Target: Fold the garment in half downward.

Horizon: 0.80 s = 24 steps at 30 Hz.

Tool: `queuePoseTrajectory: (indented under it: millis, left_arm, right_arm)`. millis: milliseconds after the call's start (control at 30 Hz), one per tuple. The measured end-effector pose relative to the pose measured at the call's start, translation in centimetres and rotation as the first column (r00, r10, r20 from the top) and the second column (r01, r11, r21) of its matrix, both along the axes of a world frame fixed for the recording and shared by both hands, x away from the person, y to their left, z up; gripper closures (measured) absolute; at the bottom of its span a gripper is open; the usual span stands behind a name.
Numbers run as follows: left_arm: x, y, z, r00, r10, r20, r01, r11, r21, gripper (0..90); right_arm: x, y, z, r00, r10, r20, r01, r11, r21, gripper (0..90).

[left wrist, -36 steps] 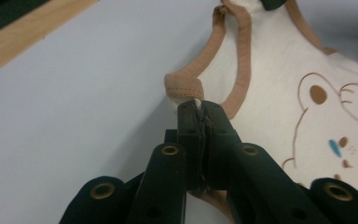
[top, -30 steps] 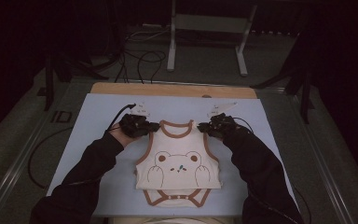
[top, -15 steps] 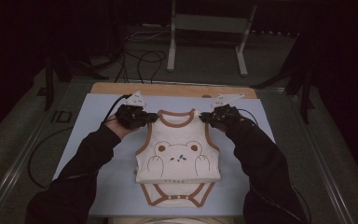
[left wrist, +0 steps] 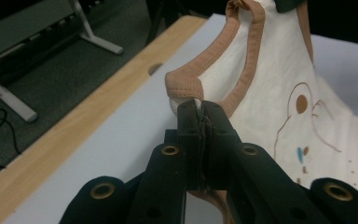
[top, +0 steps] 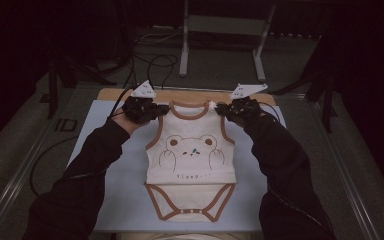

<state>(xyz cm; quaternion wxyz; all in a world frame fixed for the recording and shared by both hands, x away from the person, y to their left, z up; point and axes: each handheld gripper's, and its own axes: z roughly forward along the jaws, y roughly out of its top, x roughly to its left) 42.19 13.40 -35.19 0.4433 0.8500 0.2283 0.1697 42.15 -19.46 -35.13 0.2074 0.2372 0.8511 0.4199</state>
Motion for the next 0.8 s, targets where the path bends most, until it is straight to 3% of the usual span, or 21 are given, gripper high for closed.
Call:
queuePoseTrajectory:
  millis: [167,300,633,800]
  left_arm:
    - [0.2,0.3,1.6,0.9993,0.01,0.036,-0.01,0.9997,-0.023,87.9]
    - [-0.4,0.4,1.8,0.9989,0.003,0.048,-0.002,0.9995,-0.03,87.8]
    - [-2.2,-0.4,0.0,0.9987,-0.038,0.034,0.038,0.9992,-0.014,87.8]
    - [-3.3,-0.7,-0.4,0.9977,-0.057,0.037,0.057,0.9983,-0.007,87.7]
  right_arm:
    - [0.4,0.0,1.8,0.9991,-0.018,0.04,0.017,0.999,0.027,83.2]
    - [-0.3,0.0,2.5,0.998,-0.018,0.061,0.015,0.999,0.045,83.2]
    - [-2.4,0.0,0.6,0.9987,0.024,0.045,-0.025,1.0,0.014,83.1]
    - [-3.4,-0.3,-0.1,0.999,0.03,0.033,-0.031,0.999,0.027,83.1]
